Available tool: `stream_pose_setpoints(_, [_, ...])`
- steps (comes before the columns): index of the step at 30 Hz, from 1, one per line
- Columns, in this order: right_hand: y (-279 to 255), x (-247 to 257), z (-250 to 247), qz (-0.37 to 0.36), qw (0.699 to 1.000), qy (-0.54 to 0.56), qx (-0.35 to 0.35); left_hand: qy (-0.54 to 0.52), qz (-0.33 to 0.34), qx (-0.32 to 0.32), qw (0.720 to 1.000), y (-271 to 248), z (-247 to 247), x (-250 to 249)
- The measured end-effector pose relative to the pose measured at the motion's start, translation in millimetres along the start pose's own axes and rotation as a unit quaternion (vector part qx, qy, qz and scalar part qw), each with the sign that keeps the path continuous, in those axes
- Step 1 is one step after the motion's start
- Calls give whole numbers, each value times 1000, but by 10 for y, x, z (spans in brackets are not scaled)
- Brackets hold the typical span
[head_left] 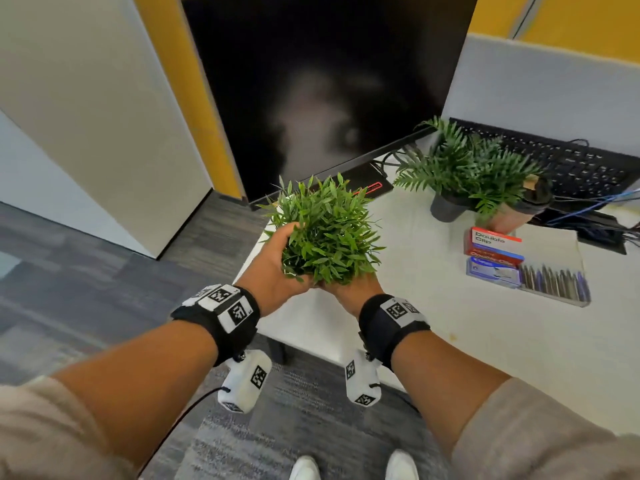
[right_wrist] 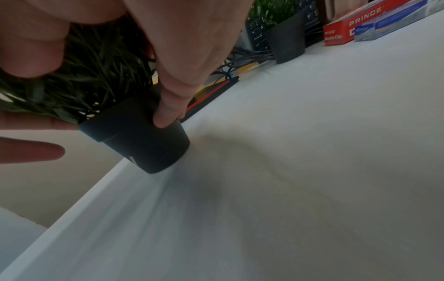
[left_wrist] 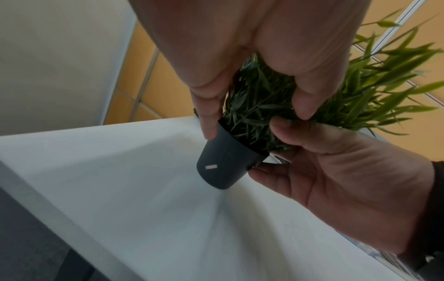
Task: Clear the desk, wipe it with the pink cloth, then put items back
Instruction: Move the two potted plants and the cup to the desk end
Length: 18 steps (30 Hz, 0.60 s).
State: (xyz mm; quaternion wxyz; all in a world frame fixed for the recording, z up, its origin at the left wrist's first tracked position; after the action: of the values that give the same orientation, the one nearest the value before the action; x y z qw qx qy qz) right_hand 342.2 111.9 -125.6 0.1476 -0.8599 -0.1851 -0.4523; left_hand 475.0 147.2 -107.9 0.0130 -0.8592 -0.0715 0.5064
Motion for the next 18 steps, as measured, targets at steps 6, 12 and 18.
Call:
stream_pose_setpoints(6, [229,-88,-26,13,995,79,-57,3,16,-1,1000,209,-54,-28])
stream_pose_setpoints(12, [452,-61,-61,-6,996,69,-63,16,10,10,1000,437,-85,6])
stream_pose_setpoints(18, [438,-180,-104,16,991,115,-62,19,-5,23,1000,429,-107,-44])
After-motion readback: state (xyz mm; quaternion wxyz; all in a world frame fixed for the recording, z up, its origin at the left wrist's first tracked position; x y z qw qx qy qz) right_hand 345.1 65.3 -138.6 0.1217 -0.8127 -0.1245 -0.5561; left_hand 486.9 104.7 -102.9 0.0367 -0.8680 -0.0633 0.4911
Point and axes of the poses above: each hand's wrist, its own y-axis towards the middle knuckle, its own z-axis out of the palm, x = y × z, the point moved 8 cm from there along y, towards the middle knuckle, and after that the axes turned 3 degrees about -z, right-handed, at the moved point
